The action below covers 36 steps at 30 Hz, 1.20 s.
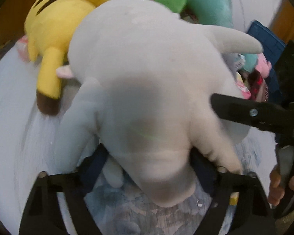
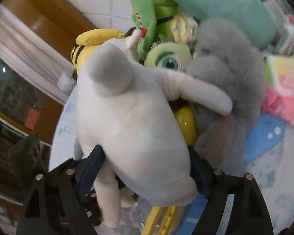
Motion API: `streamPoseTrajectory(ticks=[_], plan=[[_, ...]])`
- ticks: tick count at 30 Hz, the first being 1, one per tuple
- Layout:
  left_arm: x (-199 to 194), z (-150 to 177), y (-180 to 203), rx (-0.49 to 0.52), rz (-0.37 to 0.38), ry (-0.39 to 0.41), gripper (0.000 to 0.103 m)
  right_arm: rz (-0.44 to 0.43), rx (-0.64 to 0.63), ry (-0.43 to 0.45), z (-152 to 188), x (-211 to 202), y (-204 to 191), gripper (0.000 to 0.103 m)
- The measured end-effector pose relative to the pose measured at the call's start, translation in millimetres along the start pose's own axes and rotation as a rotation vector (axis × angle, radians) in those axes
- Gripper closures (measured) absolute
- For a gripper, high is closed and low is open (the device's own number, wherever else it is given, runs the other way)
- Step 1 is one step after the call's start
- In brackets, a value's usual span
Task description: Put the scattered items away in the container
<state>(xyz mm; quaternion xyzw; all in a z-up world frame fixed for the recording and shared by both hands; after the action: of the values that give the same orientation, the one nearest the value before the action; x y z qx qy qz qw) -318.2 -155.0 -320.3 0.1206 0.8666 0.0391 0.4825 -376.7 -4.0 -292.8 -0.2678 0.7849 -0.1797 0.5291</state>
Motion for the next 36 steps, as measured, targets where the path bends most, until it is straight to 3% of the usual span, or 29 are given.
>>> streamPoseTrajectory(ticks=[3,8,13,17,18,19,20,22,24,26,28,29,31,35,36], plan=[[-7,-3,0,0.045,0.000,-0.019,0.032,-0.004,-0.030,0.028,7,-8,-9,0.027],[0,-10,-18,0.006,0.024,0.001,0.029,-0.051,-0.036,0.038,-3,10,-9,0.022],[-21,-14,-6,0.100,-0.046,0.012,0.042,-0.093,-0.033,0.101,13,3,-16,0.031],[-62,-24,2,0.156,-0.093,0.063,0.047,-0.178,-0.001,0.143,24,-16,-19,0.031],[-73,-26,4,0.169,-0.102,0.079,0.050,-0.196,-0.002,0.155,27,-22,-22,0.031],[-84,-31,7,0.185,-0.109,0.094,0.063,-0.214,-0.004,0.168,29,-29,-26,0.032],[-95,-35,10,0.200,-0.118,0.106,0.070,-0.216,-0.010,0.173,31,-34,-30,0.033],[-101,-41,15,0.212,-0.146,0.068,0.073,-0.205,-0.006,0.179,31,-40,-37,0.039],[-103,-41,8,0.188,-0.125,0.038,0.073,-0.170,0.015,0.178,28,-42,-43,0.044],[-98,-36,-6,0.147,-0.105,0.000,0.062,-0.150,0.069,0.125,26,-32,-34,0.045],[-82,-30,-9,0.110,-0.084,-0.033,0.033,-0.133,0.116,0.078,27,-22,-24,0.043],[-73,-25,-11,0.099,-0.070,-0.044,0.030,-0.112,0.136,0.070,30,-22,-18,0.039],[-61,-20,-13,0.084,-0.060,-0.052,0.028,-0.076,0.171,0.063,34,-21,-6,0.015],[-46,-15,-14,0.066,-0.073,-0.046,0.027,-0.091,0.187,0.069,25,-23,6,0.009],[-42,-14,-14,0.061,-0.077,-0.044,0.020,-0.089,0.175,0.071,21,-23,5,0.006]])
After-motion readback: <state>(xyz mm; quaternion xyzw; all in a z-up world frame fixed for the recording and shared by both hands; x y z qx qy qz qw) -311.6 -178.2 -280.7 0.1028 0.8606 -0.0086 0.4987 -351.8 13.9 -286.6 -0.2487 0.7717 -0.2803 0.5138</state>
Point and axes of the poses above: each gripper's, at about its wrist camera, not at the fingertips, and x roughly the way its jaws point, y to its right, z to its underside, the point moved 1 cm from there along x, roughly the way its jaws point, and after that the axes turned 6 degrees about x, right-handed, at the moved point
